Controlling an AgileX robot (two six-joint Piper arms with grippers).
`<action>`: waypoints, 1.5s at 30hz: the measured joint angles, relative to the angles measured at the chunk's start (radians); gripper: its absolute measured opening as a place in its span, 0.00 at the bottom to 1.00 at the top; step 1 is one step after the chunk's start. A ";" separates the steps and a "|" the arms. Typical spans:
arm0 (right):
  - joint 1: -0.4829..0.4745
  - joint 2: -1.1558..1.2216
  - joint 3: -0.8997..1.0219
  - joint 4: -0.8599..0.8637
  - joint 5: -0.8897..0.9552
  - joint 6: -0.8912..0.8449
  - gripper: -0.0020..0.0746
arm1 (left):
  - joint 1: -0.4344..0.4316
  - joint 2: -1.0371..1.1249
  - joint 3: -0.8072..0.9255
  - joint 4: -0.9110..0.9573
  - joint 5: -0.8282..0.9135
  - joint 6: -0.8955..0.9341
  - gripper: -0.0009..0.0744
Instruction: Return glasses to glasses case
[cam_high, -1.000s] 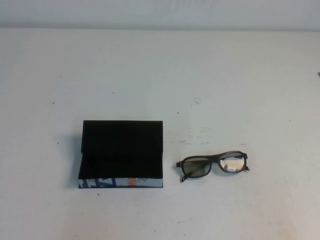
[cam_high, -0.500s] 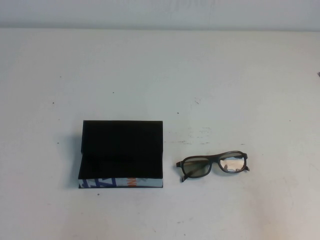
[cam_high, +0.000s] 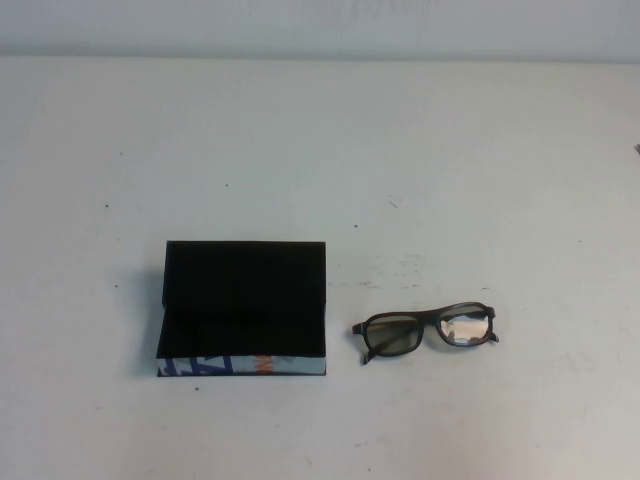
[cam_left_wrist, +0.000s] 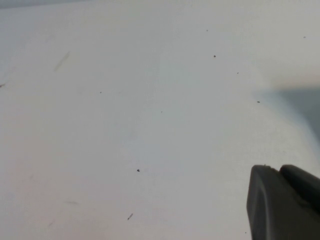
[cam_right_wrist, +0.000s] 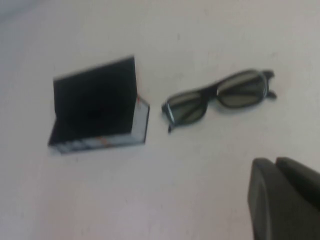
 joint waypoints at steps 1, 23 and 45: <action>0.000 0.052 -0.048 -0.004 0.067 -0.035 0.01 | 0.000 0.000 0.000 0.000 0.000 0.000 0.01; 0.358 0.835 -0.511 -0.218 0.294 -0.560 0.01 | 0.000 -0.001 0.000 0.004 0.000 0.000 0.01; 0.396 1.406 -0.856 -0.390 0.203 -1.297 0.51 | 0.000 -0.001 0.000 0.004 0.002 0.000 0.01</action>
